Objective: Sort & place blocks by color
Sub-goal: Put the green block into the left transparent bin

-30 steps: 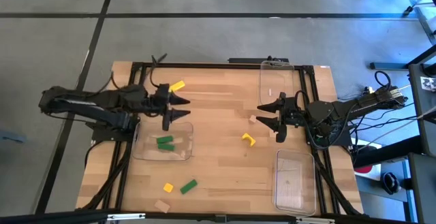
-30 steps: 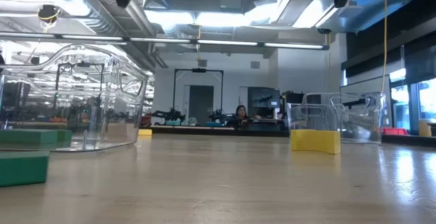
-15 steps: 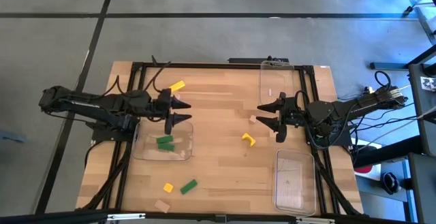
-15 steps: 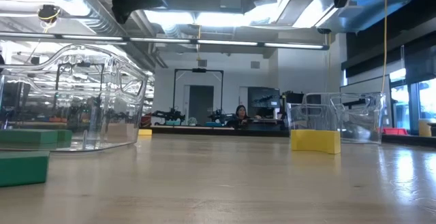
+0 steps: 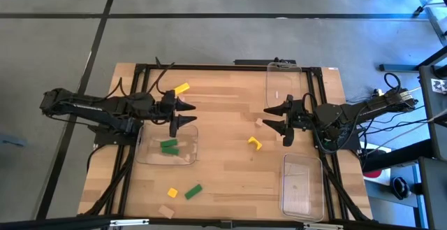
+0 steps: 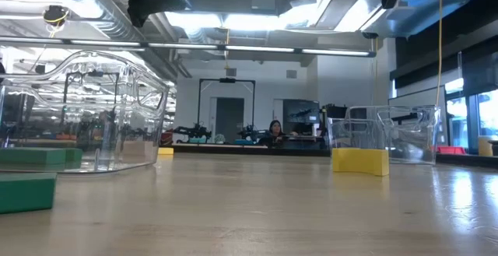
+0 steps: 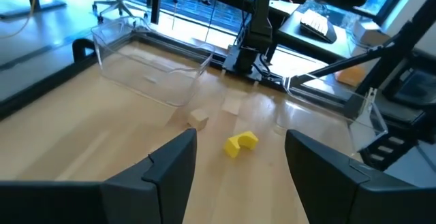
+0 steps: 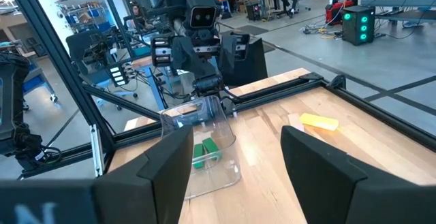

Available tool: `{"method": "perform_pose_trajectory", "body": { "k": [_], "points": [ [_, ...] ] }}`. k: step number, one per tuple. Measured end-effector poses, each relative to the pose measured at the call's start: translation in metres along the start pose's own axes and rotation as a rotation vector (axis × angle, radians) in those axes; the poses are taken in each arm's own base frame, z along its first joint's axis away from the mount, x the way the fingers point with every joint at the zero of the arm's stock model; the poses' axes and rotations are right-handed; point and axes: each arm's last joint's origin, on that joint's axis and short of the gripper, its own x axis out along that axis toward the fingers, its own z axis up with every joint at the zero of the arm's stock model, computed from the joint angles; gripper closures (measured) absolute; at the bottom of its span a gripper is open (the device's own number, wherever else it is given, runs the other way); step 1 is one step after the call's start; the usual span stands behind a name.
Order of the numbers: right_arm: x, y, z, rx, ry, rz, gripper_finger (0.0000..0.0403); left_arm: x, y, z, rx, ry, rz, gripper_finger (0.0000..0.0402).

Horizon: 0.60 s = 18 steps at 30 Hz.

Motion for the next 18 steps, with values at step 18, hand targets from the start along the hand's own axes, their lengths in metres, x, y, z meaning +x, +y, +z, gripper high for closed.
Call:
{"method": "perform_pose_trajectory", "body": {
  "k": [18],
  "points": [
    [0.000,0.000,-0.001,0.005,0.007,-0.003,0.0178,0.055,-0.089,0.027,0.040,0.712,-0.121,0.0186]
  ]
}}
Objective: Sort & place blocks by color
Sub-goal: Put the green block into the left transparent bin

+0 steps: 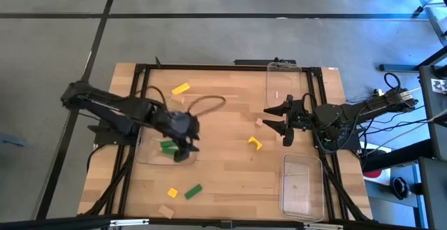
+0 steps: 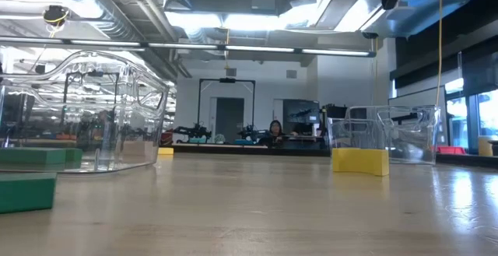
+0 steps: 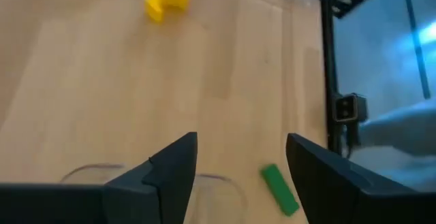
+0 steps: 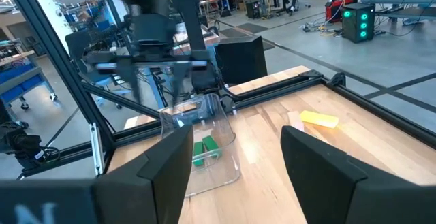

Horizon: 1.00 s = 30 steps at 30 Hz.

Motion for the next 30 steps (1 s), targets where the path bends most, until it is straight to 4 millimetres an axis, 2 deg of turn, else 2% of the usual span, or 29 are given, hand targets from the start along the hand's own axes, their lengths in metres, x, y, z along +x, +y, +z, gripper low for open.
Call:
{"method": "perform_pose_trajectory", "body": {
  "k": [3,7,11,16,22,30],
  "points": [
    [0.000,0.000,0.000,-0.001,0.002,-0.001,0.0178,0.010,-0.022,0.007,0.003,0.078,0.012,0.0186],
    [0.000,-0.001,-0.002,-0.009,0.016,-0.005,0.0178,0.027,-0.050,0.010,-0.087,0.149,0.056,0.0186],
    [0.000,-0.002,-0.005,-0.028,0.045,-0.014,0.0178,0.051,-0.080,0.002,-0.194,0.216,0.065,0.0186],
    [0.000,-0.003,-0.007,-0.044,0.073,-0.024,0.0178,0.084,-0.109,-0.022,-0.287,0.300,0.099,0.0186],
    [-0.001,-0.003,-0.010,-0.056,0.096,-0.030,0.0178,0.124,-0.126,-0.055,-0.328,0.395,0.191,0.0186],
    [-0.001,-0.004,-0.012,-0.072,0.120,-0.040,0.0178,0.175,-0.120,-0.084,-0.338,0.493,0.299,0.0186]
  ]
}}
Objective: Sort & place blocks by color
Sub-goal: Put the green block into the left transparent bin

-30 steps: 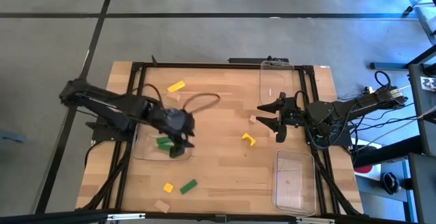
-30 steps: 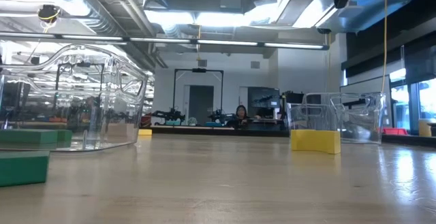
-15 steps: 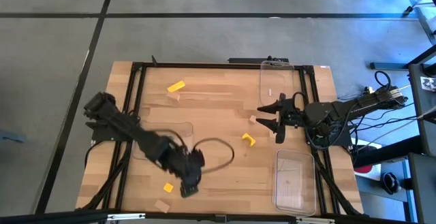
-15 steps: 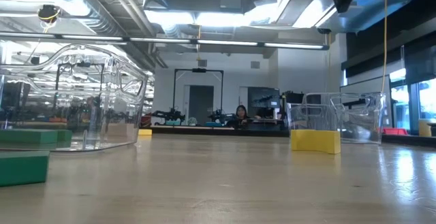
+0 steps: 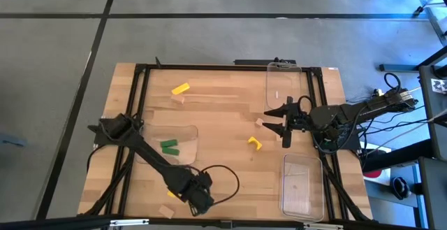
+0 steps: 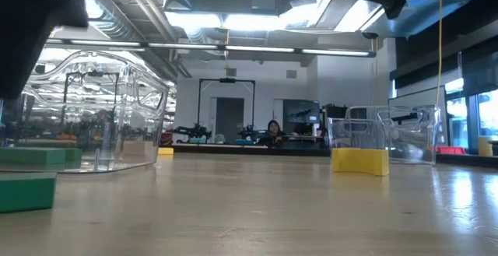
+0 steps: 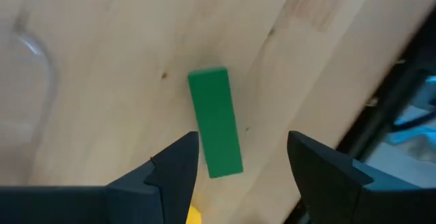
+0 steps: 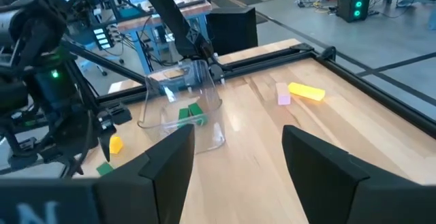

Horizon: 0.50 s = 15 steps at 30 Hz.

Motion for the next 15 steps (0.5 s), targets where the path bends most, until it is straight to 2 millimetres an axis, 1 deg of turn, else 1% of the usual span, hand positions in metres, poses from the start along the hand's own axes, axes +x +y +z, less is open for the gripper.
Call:
{"method": "perform_pose_trajectory", "body": {
  "k": [4,7,15],
  "points": [
    [0.000,-0.001,-0.001,-0.006,0.008,-0.014,0.0178,0.014,0.001,0.001,-0.056,0.018,0.034,0.0186],
    [0.000,-0.001,-0.001,-0.006,0.005,-0.022,0.0178,0.021,0.002,0.002,-0.093,0.014,0.055,0.0186],
    [0.000,-0.001,-0.001,-0.005,0.000,-0.035,0.0178,0.023,0.002,0.004,-0.147,-0.062,0.088,0.0186]
  ]
}}
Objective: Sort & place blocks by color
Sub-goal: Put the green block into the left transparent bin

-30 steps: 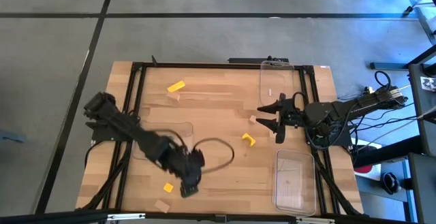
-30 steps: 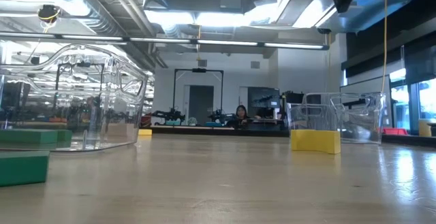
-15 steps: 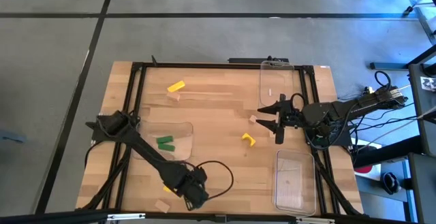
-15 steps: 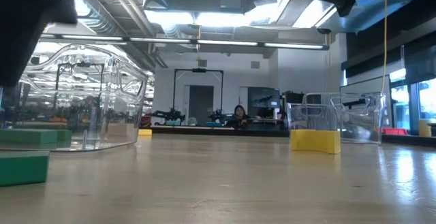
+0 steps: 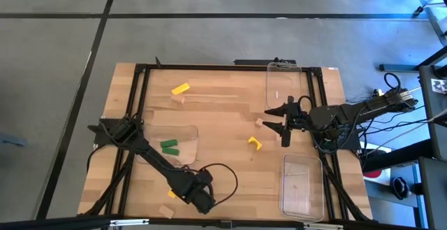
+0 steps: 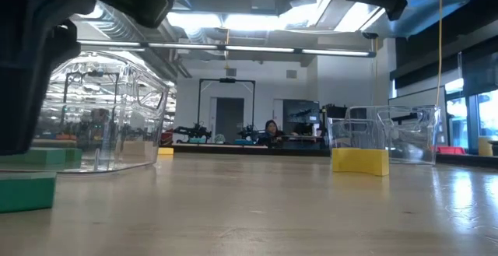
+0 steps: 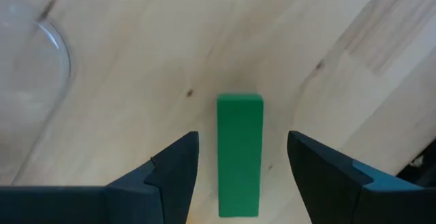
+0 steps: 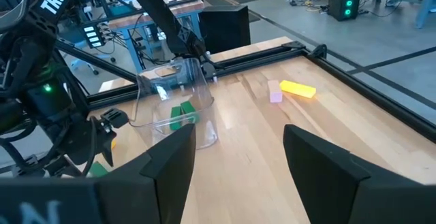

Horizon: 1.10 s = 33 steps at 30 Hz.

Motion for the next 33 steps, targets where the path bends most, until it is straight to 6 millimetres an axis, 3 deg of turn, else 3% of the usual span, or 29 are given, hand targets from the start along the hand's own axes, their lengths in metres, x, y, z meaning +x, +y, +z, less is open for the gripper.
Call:
{"method": "perform_pose_trajectory", "body": {
  "k": [4,14,25,28,33],
  "points": [
    [0.000,0.000,0.000,0.000,-0.001,0.000,0.0178,0.001,-0.001,-0.001,0.005,-0.003,0.001,0.0186],
    [0.000,0.000,0.000,0.000,0.000,0.000,0.0178,0.027,-0.003,-0.007,0.043,0.072,0.042,0.0186],
    [0.000,0.000,0.000,-0.001,0.001,-0.001,0.0178,0.032,-0.002,-0.008,0.073,0.087,0.056,0.0189],
    [0.000,0.000,0.000,-0.001,0.001,-0.001,0.0178,0.032,-0.002,-0.008,0.075,0.090,0.056,0.0210],
    [0.000,0.000,0.000,-0.001,0.001,-0.001,0.0178,0.031,-0.002,-0.009,0.145,0.131,0.032,0.0281]
  ]
}}
